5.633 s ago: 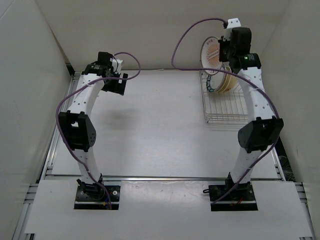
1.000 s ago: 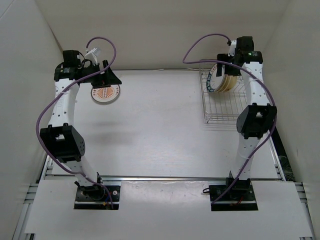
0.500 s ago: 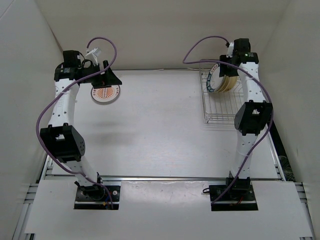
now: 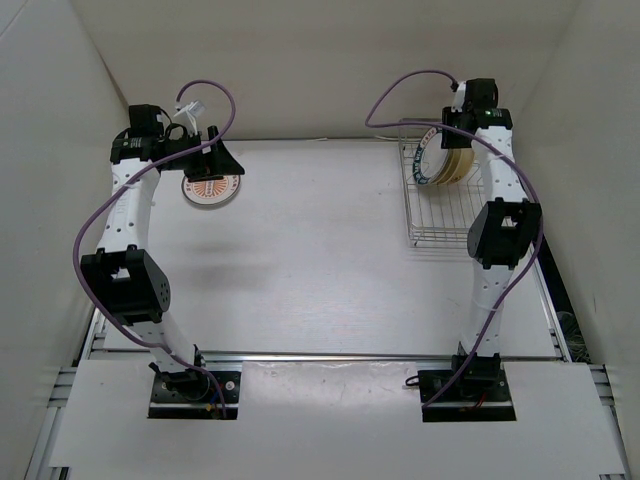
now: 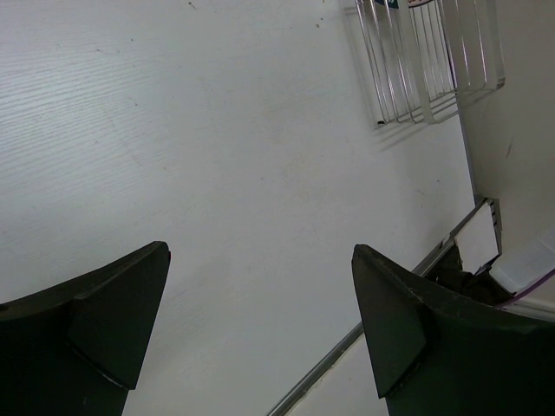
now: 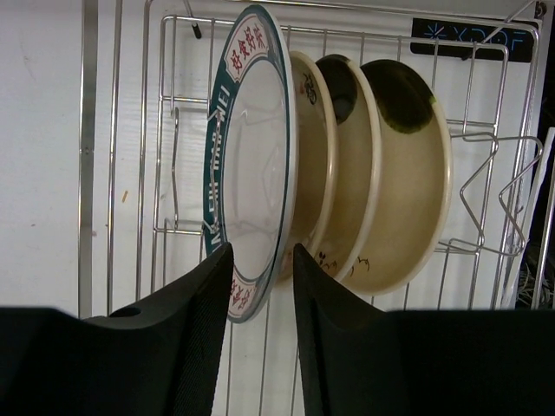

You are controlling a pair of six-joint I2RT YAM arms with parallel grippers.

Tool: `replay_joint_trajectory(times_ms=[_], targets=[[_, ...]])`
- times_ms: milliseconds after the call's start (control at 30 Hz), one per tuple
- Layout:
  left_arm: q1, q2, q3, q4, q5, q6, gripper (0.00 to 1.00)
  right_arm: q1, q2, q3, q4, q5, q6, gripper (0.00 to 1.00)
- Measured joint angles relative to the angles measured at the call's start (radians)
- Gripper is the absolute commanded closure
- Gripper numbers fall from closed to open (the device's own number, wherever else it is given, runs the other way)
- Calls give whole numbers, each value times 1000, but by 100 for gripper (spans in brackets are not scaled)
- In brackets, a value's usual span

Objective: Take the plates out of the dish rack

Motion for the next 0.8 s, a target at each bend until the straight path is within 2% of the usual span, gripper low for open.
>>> replay_joint_trajectory(times_ms=[133, 167, 233, 267, 300, 800], targets=[[0, 0, 0, 0, -2, 3, 3, 0, 2, -13, 18, 0, 0, 70], [0, 0, 0, 0, -2, 4, 3, 0, 3, -14, 18, 0, -1, 79], [0, 0, 0, 0, -3, 7, 3, 0, 5, -14, 20, 3, -3, 89], [0, 0, 0, 0, -5, 8, 3, 0, 5, -14, 22, 9, -1, 98], [0, 0, 0, 0, -7, 8, 3, 0, 5, -14, 25, 14, 8, 100], [0, 21, 0, -1, -15, 16, 3, 3, 1, -12, 41, 66, 46, 100]])
